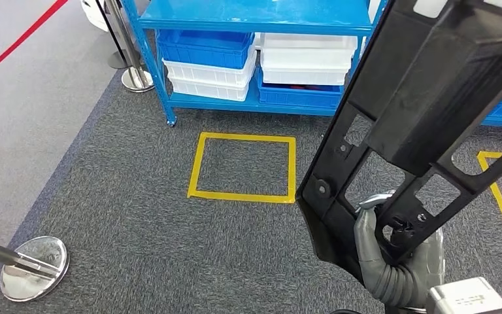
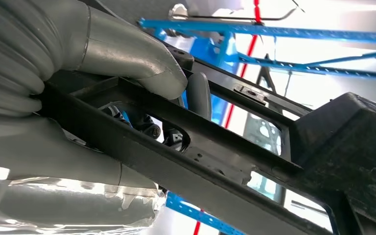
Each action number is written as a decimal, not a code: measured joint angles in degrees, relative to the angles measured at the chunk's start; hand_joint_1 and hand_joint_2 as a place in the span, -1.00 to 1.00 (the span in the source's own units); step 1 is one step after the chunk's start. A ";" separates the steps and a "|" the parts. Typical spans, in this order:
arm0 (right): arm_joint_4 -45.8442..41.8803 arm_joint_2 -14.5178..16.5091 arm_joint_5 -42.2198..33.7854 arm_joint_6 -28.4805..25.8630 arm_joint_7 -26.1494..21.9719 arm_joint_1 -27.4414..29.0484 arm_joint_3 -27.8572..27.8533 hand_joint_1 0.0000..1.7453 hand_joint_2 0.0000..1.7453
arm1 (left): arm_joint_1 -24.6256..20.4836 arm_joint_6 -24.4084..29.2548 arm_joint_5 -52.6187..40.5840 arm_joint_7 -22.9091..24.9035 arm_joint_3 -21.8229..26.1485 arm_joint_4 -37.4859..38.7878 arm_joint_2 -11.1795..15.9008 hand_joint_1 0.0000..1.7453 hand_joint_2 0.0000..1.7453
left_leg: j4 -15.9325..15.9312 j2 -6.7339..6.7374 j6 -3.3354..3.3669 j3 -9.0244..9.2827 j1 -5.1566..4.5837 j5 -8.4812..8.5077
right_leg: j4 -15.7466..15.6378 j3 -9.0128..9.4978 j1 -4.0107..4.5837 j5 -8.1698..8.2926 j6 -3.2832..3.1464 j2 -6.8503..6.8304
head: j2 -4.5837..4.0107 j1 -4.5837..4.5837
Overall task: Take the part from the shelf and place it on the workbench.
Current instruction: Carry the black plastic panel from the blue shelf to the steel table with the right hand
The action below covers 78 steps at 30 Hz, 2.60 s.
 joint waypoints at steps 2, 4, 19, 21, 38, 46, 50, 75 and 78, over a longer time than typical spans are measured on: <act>0.40 -0.14 0.10 -0.17 -0.01 0.08 0.07 1.00 1.00 | -0.03 -0.02 0.22 0.24 -0.05 -0.20 0.00 -1.00 -1.00 | -7.23 -0.08 0.04 5.87 0.21 1.81 | 1.03 -2.05 -0.01 0.97 0.48 0.05 | 0.00 -0.03; 0.69 -0.24 0.11 -0.21 -0.02 0.15 0.23 1.00 1.00 | -0.05 -0.03 0.40 0.35 -0.18 -0.42 0.00 -1.00 -1.00 | -15.03 -0.26 0.67 10.85 0.04 -0.03 | 1.62 -3.09 0.05 1.93 1.17 0.05 | 0.01 0.04; 2.10 -1.14 2.96 -0.51 -0.10 0.52 1.02 1.00 1.00 | 0.15 -0.46 0.35 1.65 -1.21 -0.58 -0.17 -1.00 -1.00 | -15.33 0.29 3.34 0.01 -0.91 7.88 | 1.95 7.39 0.06 -5.26 2.21 0.68 | 0.01 0.64; 2.15 -1.19 3.00 -0.55 -0.15 0.56 1.06 1.00 1.00 | 0.19 -0.38 0.32 1.69 -1.40 -0.58 -0.16 -1.00 -1.00 | -15.24 0.27 2.69 -0.45 -0.89 8.85 | -1.91 9.27 0.41 -6.53 1.63 0.71 | 0.00 0.72; -5.90 2.48 9.32 -2.98 -5.21 5.37 -3.49 1.00 1.00 | 5.68 7.32 8.00 14.67 -1.11 -12.46 0.15 -1.00 -1.00 | -17.07 0.06 2.51 8.76 -0.18 1.29 | 1.18 0.44 0.20 -0.88 2.08 0.16 | 0.00 0.52; -7.03 3.93 12.13 -8.63 -11.34 7.82 -5.70 1.00 1.00 | 7.97 11.95 5.08 19.63 -0.90 -17.20 0.11 -1.00 -1.00 | -16.78 0.15 3.03 7.76 -0.91 1.71 | 0.41 -0.28 -0.08 0.61 2.03 0.94 | 0.00 1.10; -7.25 4.56 12.81 -10.88 -12.86 9.36 -6.38 1.00 1.00 | 9.42 14.41 3.95 23.85 -0.90 -21.16 0.11 -1.00 -1.00 | -16.54 0.16 3.14 7.68 -1.06 1.75 | 0.27 -0.25 -0.18 0.87 2.17 0.97 | 0.00 1.09; -7.96 5.46 4.04 -11.40 -15.10 11.75 -17.40 1.00 1.00 | 15.36 15.70 2.09 34.22 -3.81 -33.24 0.01 -1.00 -1.00 | 0.28 0.27 1.19 1.31 0.20 -7.78 | 2.26 -1.52 -0.08 -0.49 0.09 2.90 | 0.00 0.52; -7.97 5.46 3.70 -11.92 -15.56 12.63 -17.81 1.00 1.00 | 15.06 15.58 1.89 33.28 -3.87 -32.80 0.01 -1.00 -1.00 | -8.35 -1.43 2.98 5.68 -0.41 -2.56 | 2.26 -1.61 0.50 -0.13 -0.05 4.92 | 0.00 0.53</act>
